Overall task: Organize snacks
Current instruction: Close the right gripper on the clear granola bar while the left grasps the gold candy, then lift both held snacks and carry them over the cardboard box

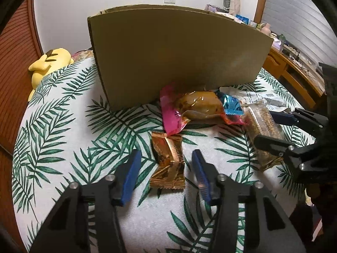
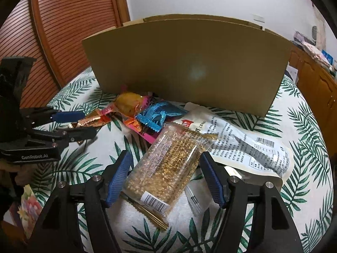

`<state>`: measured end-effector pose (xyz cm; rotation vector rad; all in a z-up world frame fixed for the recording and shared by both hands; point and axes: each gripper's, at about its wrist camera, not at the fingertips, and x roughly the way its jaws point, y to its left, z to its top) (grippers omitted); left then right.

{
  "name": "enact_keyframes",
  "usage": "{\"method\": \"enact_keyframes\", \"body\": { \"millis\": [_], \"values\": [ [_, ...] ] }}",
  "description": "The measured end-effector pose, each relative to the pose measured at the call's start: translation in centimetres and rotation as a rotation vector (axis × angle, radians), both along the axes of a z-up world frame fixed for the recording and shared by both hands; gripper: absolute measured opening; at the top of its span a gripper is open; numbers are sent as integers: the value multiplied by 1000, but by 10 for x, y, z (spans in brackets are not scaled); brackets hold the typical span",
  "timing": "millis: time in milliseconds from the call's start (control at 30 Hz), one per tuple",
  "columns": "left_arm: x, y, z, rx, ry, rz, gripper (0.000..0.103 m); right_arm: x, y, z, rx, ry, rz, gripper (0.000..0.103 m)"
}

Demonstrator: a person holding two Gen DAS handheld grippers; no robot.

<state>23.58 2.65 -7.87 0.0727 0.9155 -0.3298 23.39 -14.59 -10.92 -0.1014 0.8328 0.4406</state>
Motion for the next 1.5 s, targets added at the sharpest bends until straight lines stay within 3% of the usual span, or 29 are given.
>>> {"method": "enact_keyframes", "body": {
  "millis": [100,367,533,700,1033,1500],
  "values": [
    [-1,-6,-2,31,-2,-12,29,3,6,-5,-28,20,10,72],
    [-8,-3,2,23,-35,-7,24,6,14,-10,-65,30,26,70],
    [-14,1,6,2,-50,-2,22,3,13,-9,-69,22,31,48],
    [-21,-1,7,-8,-58,-3,18,-5,8,-5,-47,4,29,42],
    [-32,3,12,-21,-75,13,17,-23,-6,14,12,-49,9,41],
    [-61,-4,55,-57,-192,18,17,-49,-27,43,82,-109,-22,42]
  ]
}}
